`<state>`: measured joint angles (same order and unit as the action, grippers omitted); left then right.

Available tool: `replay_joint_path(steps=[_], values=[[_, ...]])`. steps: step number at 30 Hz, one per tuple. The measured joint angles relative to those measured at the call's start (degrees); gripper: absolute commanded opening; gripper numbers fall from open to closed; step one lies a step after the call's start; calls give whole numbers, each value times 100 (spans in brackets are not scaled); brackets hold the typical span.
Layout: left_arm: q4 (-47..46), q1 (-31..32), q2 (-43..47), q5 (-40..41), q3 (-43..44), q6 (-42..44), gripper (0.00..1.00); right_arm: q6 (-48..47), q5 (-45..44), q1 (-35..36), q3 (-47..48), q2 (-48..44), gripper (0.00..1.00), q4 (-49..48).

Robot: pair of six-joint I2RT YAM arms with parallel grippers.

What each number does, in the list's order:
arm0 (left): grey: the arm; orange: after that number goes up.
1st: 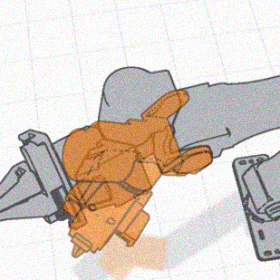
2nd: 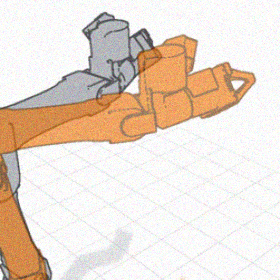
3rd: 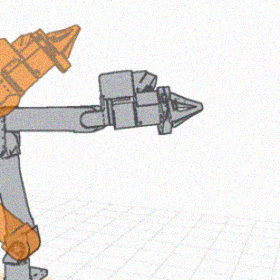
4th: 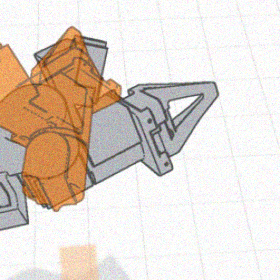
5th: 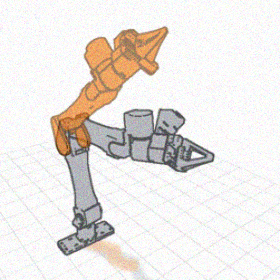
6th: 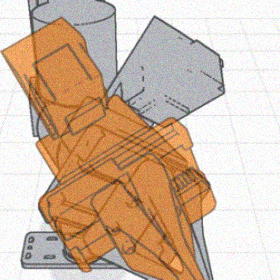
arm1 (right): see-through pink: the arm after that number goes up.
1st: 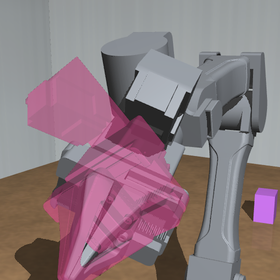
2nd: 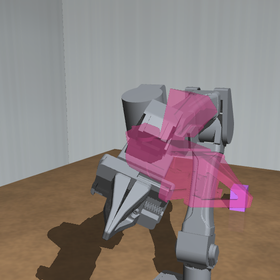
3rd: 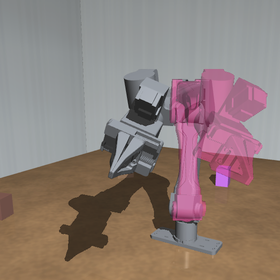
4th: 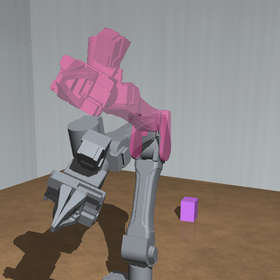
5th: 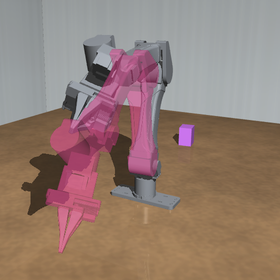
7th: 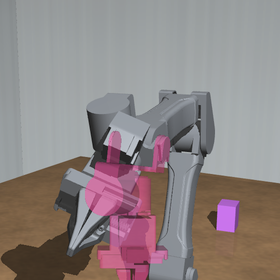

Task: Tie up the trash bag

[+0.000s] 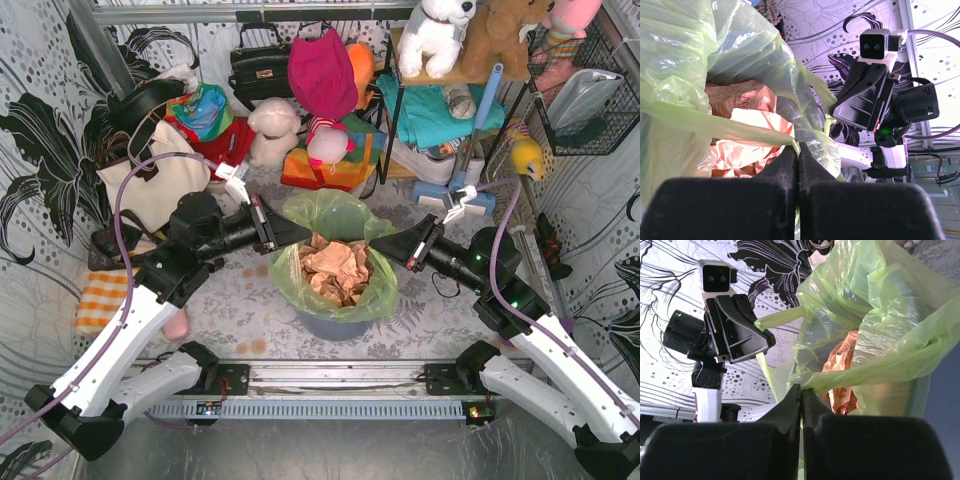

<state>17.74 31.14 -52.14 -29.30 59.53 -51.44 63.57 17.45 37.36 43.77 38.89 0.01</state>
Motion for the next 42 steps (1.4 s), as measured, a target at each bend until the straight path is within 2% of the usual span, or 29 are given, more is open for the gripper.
replay_joint_path(steps=[10, 23, 24, 27, 30, 33, 42], values=[[216, 0, 249, 55, -308, 79, 3, -81, -396, 0, -76, -417, 0, 686], [981, 0, 994, 291, -809, 219, 5, -87, -1110, 0, -208, -1794, 0, 2588], [1005, 0, 1021, 299, -850, 212, 5, -85, -1156, 0, -210, -1912, 6, 2734], [1045, 0, 1043, 326, -879, 197, 5, -63, -1281, 0, -229, -2192, 36, 3062], [1049, 0, 1043, 337, -879, 195, 5, 9, -1307, 0, -267, -2304, 51, 3285], [1062, 0, 1043, 343, -879, 184, 5, 42, -1235, 0, -269, -2304, 57, 3521], [1062, 0, 1036, 382, -879, 155, 5, 223, -597, 0, -221, -2221, 56, 4470]])
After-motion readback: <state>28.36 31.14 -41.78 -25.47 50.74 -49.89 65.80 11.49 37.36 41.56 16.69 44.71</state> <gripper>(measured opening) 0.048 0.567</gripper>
